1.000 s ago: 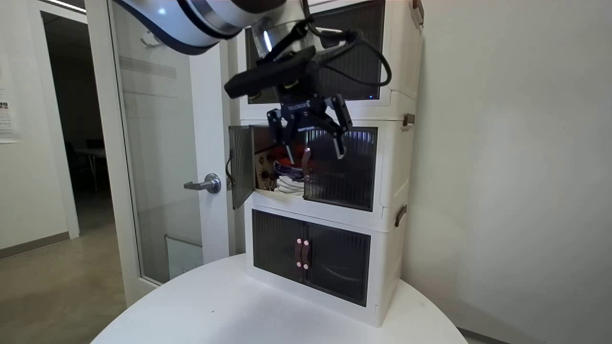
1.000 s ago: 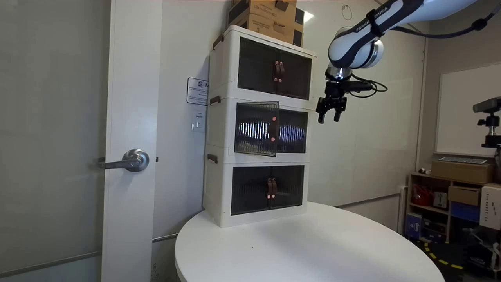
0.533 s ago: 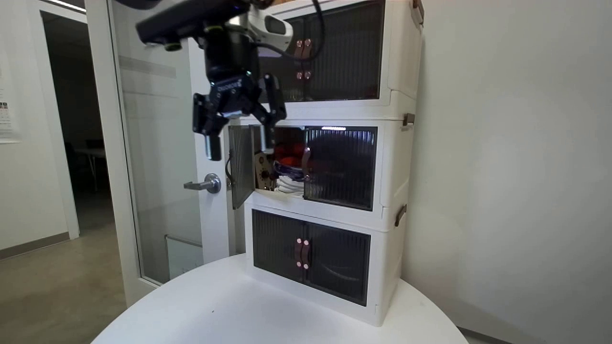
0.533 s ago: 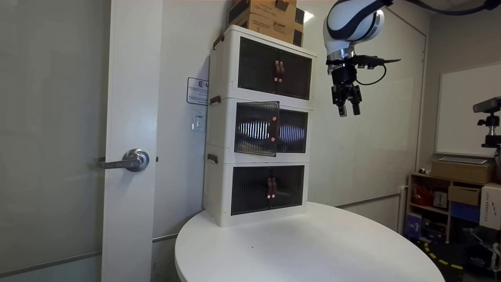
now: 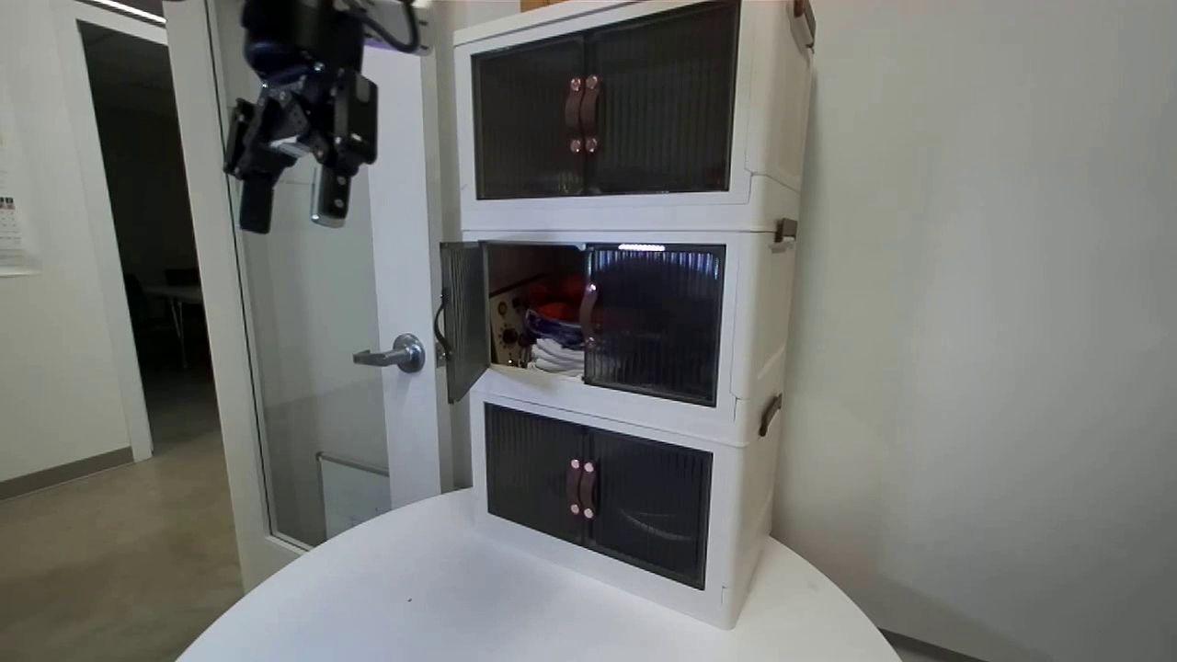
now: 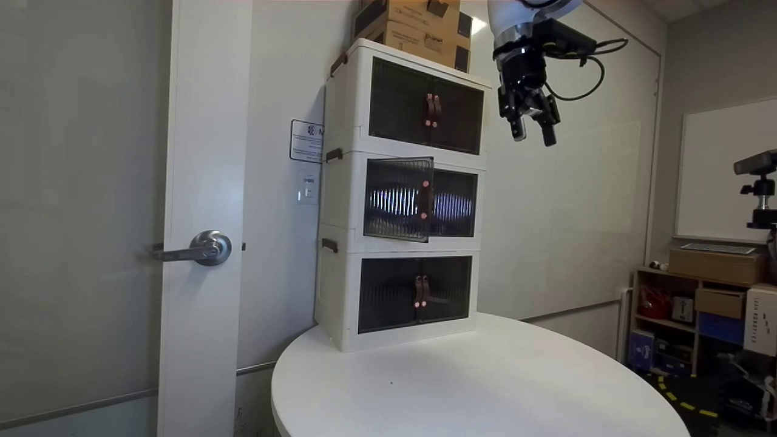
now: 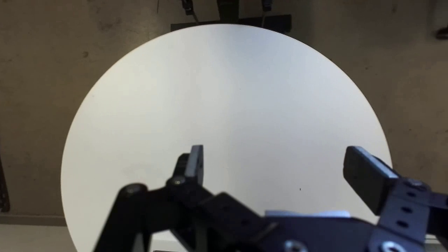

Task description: Close the doors of the middle shelf

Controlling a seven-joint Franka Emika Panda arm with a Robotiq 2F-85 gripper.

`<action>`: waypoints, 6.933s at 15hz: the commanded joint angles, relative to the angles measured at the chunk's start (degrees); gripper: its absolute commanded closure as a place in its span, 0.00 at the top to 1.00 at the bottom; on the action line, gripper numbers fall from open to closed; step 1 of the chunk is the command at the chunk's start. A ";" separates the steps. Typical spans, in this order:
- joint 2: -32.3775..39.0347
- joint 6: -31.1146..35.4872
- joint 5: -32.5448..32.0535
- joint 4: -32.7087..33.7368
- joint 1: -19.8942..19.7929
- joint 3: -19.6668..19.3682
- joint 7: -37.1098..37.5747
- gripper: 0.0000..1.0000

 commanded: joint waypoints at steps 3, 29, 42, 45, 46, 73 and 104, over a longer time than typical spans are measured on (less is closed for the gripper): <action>1.15 4.69 1.28 2.35 2.57 4.11 16.05 1.00; 26.01 42.76 -38.20 13.65 14.15 -0.67 55.02 0.00; 26.55 57.77 -61.51 7.15 10.96 -6.34 74.85 0.00; 26.82 58.52 -63.23 6.42 10.04 -5.74 77.03 0.00; 26.53 59.10 -63.56 5.80 9.73 -5.57 77.48 0.00; 29.18 64.02 -66.43 5.94 0.11 2.49 72.08 0.41; -11.41 7.07 -6.03 -13.55 -11.51 -3.78 -20.21 1.00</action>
